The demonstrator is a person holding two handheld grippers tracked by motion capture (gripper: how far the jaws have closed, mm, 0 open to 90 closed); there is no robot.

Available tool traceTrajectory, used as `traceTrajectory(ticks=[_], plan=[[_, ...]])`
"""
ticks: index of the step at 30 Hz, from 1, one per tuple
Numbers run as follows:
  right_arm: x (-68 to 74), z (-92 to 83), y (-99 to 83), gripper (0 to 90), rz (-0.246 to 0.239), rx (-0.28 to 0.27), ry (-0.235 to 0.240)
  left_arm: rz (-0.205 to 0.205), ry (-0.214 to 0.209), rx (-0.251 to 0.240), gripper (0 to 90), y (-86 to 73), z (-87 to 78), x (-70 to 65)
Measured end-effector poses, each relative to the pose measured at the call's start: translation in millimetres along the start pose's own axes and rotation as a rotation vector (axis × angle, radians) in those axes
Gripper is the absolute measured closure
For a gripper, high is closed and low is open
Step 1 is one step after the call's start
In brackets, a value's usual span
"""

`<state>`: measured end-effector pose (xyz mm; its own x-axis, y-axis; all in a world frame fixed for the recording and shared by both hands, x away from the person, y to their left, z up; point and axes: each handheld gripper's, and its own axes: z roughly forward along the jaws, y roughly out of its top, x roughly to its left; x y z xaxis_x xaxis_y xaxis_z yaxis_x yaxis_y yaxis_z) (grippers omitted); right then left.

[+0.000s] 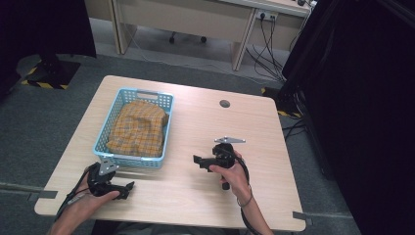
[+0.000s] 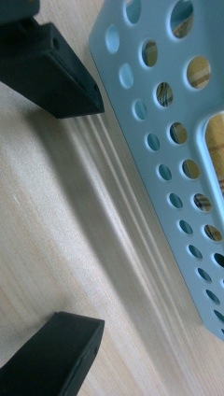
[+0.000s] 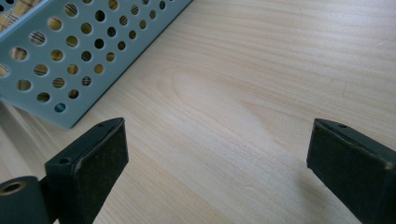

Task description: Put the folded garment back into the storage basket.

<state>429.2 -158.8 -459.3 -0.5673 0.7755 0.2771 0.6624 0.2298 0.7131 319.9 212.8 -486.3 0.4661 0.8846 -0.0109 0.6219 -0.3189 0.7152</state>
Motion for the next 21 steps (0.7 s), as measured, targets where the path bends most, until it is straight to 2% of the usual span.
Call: traceTrajectory(ticks=[13, 21], plan=[[-2.4, -1.5, -7.4, 6.1, -0.006, 0.014, -0.014, 0.0, 0.0, 0.0, 0.0, 0.0, 0.0, 0.0], [-3.4, -2.3, -11.7, 6.1, -0.007, 0.027, -0.006, 0.0, 0.0, 0.0, 0.0, 0.0, 0.0, 0.0]])
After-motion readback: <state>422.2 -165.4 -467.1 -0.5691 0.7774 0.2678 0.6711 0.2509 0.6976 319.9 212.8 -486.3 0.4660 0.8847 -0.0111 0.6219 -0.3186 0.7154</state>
